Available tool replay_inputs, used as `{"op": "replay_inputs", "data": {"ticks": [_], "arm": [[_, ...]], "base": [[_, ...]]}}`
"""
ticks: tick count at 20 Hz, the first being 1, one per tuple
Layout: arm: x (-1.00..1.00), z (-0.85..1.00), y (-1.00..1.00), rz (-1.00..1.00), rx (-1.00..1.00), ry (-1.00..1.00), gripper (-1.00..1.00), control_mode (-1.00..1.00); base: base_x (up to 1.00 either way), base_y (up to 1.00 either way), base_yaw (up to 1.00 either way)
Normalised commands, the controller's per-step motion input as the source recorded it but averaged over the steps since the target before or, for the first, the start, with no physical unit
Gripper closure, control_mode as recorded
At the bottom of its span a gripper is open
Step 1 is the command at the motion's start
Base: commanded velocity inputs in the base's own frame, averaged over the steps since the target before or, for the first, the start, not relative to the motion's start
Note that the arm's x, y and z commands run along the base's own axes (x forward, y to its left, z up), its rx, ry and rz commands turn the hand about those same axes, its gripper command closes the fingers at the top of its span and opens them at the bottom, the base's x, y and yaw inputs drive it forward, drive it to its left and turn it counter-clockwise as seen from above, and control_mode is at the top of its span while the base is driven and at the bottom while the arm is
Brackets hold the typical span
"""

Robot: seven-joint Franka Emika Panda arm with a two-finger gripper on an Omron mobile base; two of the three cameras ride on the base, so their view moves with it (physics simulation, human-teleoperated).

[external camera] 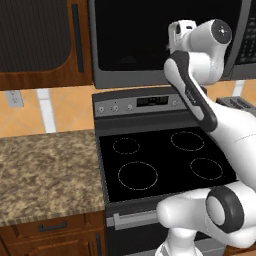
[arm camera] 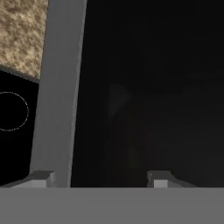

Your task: Pick the sweet potato from the sink and place it in the bowl. Then pick the bowl and place it in the microwave. Then close the microwave door and press the start button.

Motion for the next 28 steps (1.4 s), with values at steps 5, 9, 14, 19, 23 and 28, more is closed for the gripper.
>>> {"op": "replay_inputs", "data": {"ticks": [5, 9, 14, 19, 23, 28], "arm": [[-1.00, -0.08, 0.00, -0.05, 0.17, -0.25, -1.00, -1.00], [-1.00, -0.14, -0.10, -0.14, 0.37, -0.33, -1.00, -1.00], [-0.69, 0.34, -0.38, -0.37, 0.61, -0.07, -1.00, -1.00], [-0.61, 0.22, -0.33, -0.34, 0.42, 0.00, -1.00, -1.00], [-0.55, 0.19, -0.58, -0.19, 0.36, 0.02, -1.00, -1.00], [-0.72, -0.25, -0.25, -0.02, 0.28, -0.18, -1.00, -1.00]], "base": [[0.00, 0.00, 0.00], [0.00, 0.00, 0.00], [0.00, 0.00, 0.00], [0.00, 0.00, 0.00], [0.00, 0.00, 0.00], [0.00, 0.00, 0.00]]}}
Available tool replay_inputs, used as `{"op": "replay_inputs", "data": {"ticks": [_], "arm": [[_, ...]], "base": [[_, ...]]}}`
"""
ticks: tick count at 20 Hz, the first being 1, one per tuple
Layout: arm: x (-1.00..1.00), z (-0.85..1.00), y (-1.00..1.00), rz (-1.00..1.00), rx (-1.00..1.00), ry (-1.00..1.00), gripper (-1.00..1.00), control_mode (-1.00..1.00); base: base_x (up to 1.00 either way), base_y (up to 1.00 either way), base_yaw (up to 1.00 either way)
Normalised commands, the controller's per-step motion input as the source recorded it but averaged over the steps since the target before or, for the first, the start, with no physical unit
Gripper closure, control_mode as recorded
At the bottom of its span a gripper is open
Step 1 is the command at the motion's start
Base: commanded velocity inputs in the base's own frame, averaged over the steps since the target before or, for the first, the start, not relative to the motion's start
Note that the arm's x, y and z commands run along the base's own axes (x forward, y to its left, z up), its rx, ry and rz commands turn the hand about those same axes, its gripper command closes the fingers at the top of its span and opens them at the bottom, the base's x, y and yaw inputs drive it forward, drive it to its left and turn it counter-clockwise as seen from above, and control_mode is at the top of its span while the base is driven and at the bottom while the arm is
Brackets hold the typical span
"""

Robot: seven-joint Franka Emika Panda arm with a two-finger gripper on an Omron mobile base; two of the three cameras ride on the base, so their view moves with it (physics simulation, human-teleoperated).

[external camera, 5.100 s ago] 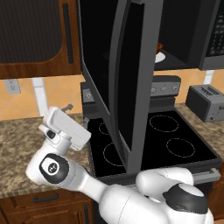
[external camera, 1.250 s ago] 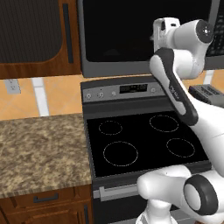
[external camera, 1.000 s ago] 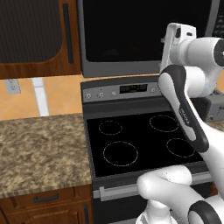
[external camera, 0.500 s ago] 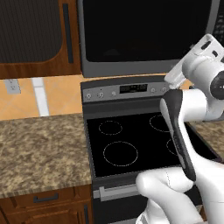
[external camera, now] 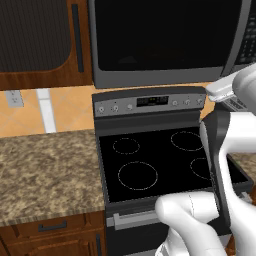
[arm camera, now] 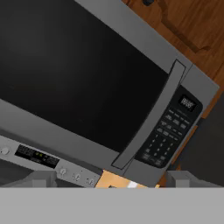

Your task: Pick the sweet potato from the sink and place it in the bowl. Then pick the bowl and place it in the microwave. Then close the microwave door and press the start button.

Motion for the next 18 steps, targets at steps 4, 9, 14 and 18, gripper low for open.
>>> {"op": "replay_inputs", "data": {"ticks": [4, 9, 14, 18], "arm": [[-0.21, 0.00, -0.30, 0.00, 0.30, -0.05, -1.00, -1.00], [0.53, 0.00, -0.38, 0.15, 0.22, 0.00, -1.00, -1.00], [0.48, 0.00, -0.40, 0.21, 0.12, -0.04, -1.00, -1.00], [-0.01, 0.00, -0.56, 0.21, 0.08, -0.10, -1.00, -1.00]], "base": [[0.00, 0.00, 0.00], [0.00, 0.00, 0.00], [0.00, 0.00, 0.00], [0.00, 0.00, 0.00]]}}
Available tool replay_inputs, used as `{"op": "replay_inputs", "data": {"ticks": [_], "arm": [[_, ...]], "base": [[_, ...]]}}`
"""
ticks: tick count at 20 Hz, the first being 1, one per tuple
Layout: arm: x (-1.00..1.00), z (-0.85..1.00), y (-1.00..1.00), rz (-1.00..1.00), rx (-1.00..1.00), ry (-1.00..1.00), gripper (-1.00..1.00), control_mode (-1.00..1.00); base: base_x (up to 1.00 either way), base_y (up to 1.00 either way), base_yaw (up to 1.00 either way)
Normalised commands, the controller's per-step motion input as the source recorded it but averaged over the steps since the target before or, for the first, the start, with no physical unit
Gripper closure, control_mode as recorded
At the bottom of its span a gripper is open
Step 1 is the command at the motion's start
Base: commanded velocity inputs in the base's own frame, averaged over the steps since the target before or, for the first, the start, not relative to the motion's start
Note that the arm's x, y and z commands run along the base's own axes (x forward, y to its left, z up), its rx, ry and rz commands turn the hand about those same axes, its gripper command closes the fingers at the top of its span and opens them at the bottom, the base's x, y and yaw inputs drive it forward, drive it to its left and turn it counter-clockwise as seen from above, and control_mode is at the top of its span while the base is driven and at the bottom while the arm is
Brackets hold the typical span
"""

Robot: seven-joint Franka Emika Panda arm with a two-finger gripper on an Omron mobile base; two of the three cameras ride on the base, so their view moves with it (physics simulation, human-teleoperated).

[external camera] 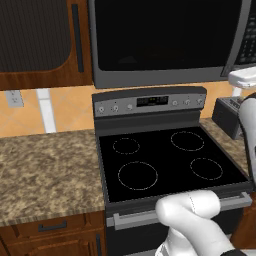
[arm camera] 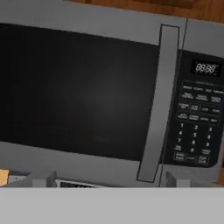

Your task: Pick the sweet potato from the sink and place it in the bowl. Then pick the bowl and place it in the microwave. Then close the microwave door and press the start button.

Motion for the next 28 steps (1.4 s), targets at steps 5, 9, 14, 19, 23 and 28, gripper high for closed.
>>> {"op": "replay_inputs", "data": {"ticks": [5, 9, 14, 19, 23, 28], "arm": [[0.00, 0.00, -0.22, 0.30, 0.01, -0.18, -1.00, -1.00], [0.16, 0.00, -0.17, 0.43, 0.00, -0.23, -1.00, -1.00], [0.21, -0.22, -0.34, 0.42, 0.00, -0.03, -1.00, -1.00], [0.20, 0.00, -0.51, 0.28, 0.00, 0.03, -1.00, -1.00], [0.07, -0.04, -0.36, 0.10, 0.00, 0.00, -1.00, -1.00], [0.46, -0.15, -0.01, 0.00, 0.00, 0.00, -1.00, -1.00]], "base": [[0.00, 0.00, 0.00], [0.00, 0.00, 0.00], [0.00, 0.00, 0.00], [0.00, 0.00, 0.00], [0.00, 0.00, 0.00], [0.00, 0.00, 0.00]]}}
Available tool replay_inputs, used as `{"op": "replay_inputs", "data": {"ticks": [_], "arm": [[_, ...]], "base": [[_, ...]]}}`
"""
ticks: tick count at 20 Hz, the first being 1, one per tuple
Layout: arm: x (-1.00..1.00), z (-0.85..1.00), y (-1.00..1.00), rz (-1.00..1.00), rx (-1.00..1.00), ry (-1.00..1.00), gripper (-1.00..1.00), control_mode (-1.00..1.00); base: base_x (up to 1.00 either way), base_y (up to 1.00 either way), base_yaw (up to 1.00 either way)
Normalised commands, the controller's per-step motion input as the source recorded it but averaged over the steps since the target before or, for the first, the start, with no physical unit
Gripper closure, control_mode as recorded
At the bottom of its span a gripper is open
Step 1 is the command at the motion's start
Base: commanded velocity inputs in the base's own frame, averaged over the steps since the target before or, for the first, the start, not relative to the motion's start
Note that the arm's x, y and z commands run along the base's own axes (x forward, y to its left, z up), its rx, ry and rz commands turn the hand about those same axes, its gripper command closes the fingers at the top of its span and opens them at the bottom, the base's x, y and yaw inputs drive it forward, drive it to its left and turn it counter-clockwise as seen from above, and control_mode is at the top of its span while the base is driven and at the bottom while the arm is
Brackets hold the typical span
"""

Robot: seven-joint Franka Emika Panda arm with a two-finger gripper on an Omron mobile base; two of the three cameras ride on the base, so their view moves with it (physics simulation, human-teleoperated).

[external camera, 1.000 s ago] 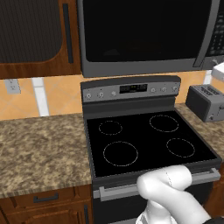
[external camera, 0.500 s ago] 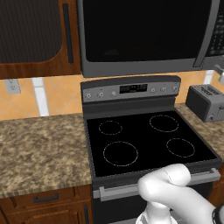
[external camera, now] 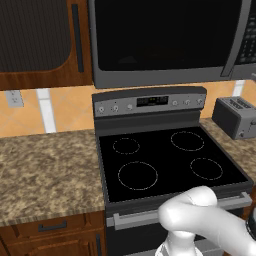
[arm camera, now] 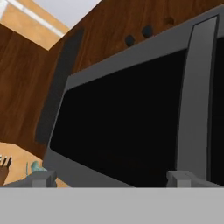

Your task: Pick the sweet potato from the sink and place it in the bowl. Then pick the bowl and place it in the microwave. Then close the microwave door and press the start button.

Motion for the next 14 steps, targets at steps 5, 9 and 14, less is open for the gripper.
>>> {"op": "replay_inputs", "data": {"ticks": [5, 9, 14], "arm": [[0.47, -0.21, -0.05, 0.00, 0.00, 0.00, -1.00, -1.00], [0.28, -0.08, -0.38, 0.00, 0.00, 0.00, -1.00, -1.00], [0.43, 0.00, -0.11, 0.00, 0.00, 0.00, -1.00, -1.00]], "base": [[0.00, 0.00, 0.00], [0.00, 0.00, 0.00], [0.00, 0.00, 0.00]]}}
